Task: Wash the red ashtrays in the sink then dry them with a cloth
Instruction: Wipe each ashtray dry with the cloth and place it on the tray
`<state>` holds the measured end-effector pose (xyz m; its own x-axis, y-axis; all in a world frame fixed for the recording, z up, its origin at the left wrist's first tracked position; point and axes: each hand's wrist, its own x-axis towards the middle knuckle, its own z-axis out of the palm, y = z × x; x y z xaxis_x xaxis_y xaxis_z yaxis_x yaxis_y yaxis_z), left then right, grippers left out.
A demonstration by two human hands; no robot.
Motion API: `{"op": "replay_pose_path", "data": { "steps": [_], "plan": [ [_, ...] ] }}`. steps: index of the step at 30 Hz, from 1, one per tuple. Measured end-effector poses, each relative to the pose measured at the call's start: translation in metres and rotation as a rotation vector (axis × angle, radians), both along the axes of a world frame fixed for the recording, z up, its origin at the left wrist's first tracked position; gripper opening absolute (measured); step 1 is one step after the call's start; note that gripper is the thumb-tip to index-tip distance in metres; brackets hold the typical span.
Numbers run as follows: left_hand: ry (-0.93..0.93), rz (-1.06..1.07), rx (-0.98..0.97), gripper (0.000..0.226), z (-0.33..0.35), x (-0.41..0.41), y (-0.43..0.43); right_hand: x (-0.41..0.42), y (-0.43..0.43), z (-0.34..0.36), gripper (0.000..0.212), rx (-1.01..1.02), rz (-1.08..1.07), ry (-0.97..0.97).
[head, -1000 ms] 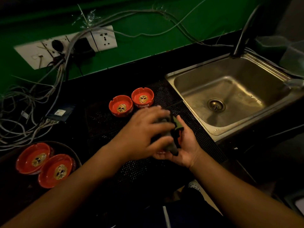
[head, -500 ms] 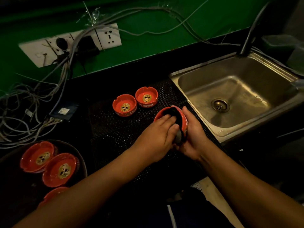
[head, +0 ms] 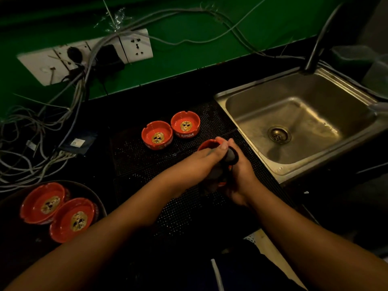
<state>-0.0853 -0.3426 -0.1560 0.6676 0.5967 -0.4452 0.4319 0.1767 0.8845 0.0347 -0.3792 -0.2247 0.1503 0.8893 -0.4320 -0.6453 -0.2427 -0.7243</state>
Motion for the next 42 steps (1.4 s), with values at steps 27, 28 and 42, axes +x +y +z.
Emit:
{"op": "replay_pose_path", "data": {
  "steps": [27,28,42],
  "plan": [
    [-0.623,0.525,-0.562,0.053,-0.04,-0.013,0.028,0.005,0.005,0.023,0.1,0.331,0.423,-1.474],
    [-0.656,0.548,-0.537,0.053,-0.044,-0.013,0.029,0.005,0.005,0.025,0.101,0.324,0.444,-1.433],
    [-0.478,0.716,-0.212,0.039,-0.047,-0.022,0.032,0.001,-0.003,0.015,0.051,-0.028,0.037,0.168]
  ]
}}
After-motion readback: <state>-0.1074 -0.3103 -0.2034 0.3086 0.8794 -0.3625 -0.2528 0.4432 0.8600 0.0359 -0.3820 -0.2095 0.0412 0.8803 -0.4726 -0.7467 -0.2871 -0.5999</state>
